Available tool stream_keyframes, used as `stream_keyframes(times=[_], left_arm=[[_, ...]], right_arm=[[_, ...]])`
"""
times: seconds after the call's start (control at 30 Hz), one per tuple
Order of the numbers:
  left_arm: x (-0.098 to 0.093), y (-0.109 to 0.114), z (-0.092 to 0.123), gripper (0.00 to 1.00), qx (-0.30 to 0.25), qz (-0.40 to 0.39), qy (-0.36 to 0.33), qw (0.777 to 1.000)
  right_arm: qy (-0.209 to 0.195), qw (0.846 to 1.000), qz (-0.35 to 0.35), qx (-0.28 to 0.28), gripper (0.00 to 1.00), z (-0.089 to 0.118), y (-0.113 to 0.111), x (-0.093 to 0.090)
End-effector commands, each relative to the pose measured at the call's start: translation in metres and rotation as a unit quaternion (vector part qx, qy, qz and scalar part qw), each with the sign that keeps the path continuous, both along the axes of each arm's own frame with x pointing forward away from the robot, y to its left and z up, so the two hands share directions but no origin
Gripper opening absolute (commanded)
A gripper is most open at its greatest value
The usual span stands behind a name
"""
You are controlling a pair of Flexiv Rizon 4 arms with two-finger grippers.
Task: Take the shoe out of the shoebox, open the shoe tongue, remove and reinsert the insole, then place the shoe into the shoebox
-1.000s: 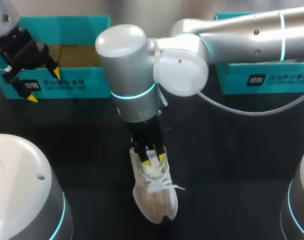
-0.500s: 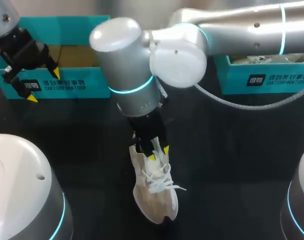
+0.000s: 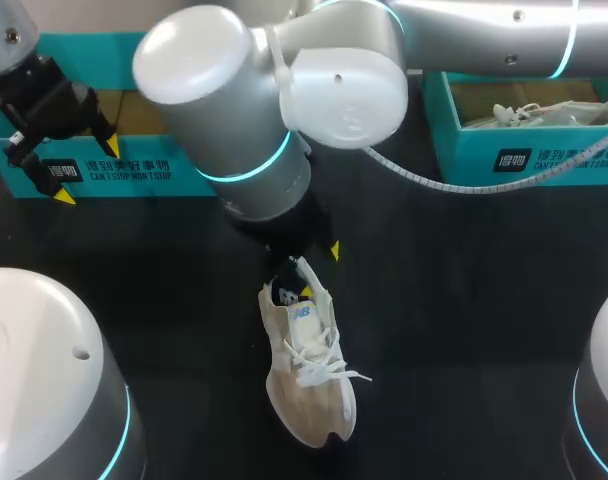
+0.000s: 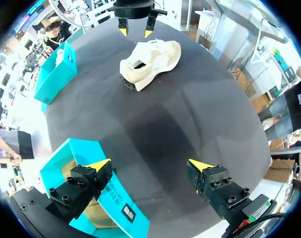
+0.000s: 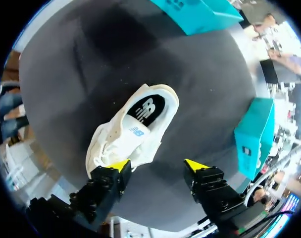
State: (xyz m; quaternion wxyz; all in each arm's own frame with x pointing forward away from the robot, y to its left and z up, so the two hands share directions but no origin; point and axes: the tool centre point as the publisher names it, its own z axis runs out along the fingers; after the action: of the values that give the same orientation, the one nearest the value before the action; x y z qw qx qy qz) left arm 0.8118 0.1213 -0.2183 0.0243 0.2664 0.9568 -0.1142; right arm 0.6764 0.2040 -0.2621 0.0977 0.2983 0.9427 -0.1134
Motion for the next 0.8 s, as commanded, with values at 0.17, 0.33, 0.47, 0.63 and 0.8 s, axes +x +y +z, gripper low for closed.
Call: stream_keyframes(times=[0.17,0.33,0.47,0.63,0.8], left_arm=[[-0.001,0.0,0.001,1.0,0.001,0.0,-0.001,1.0],[-0.001,0.0,0.001,1.0,0.001,0.0,-0.001,1.0],[-0.001,0.0,0.001,1.0,0.001,0.0,-0.001,1.0],[-0.001,0.0,0.001,1.0,0.001,0.0,-0.001,1.0],[-0.001,0.0,0.001,1.0,0.001,0.0,-0.001,1.0]], right_arm=[[-0.001,0.958,0.285,0.038,1.0,0.01,0.008,0.018],[0.009,0.959,0.283,0.034,1.0,0.014,0.012,0.023],[0.009,0.959,0.283,0.034,1.0,0.014,0.012,0.023],[0.006,0.951,0.31,0.011,1.0,0.005,0.02,0.031],[0.003,0.946,0.324,0.028,1.0,-0.006,0.026,0.049]])
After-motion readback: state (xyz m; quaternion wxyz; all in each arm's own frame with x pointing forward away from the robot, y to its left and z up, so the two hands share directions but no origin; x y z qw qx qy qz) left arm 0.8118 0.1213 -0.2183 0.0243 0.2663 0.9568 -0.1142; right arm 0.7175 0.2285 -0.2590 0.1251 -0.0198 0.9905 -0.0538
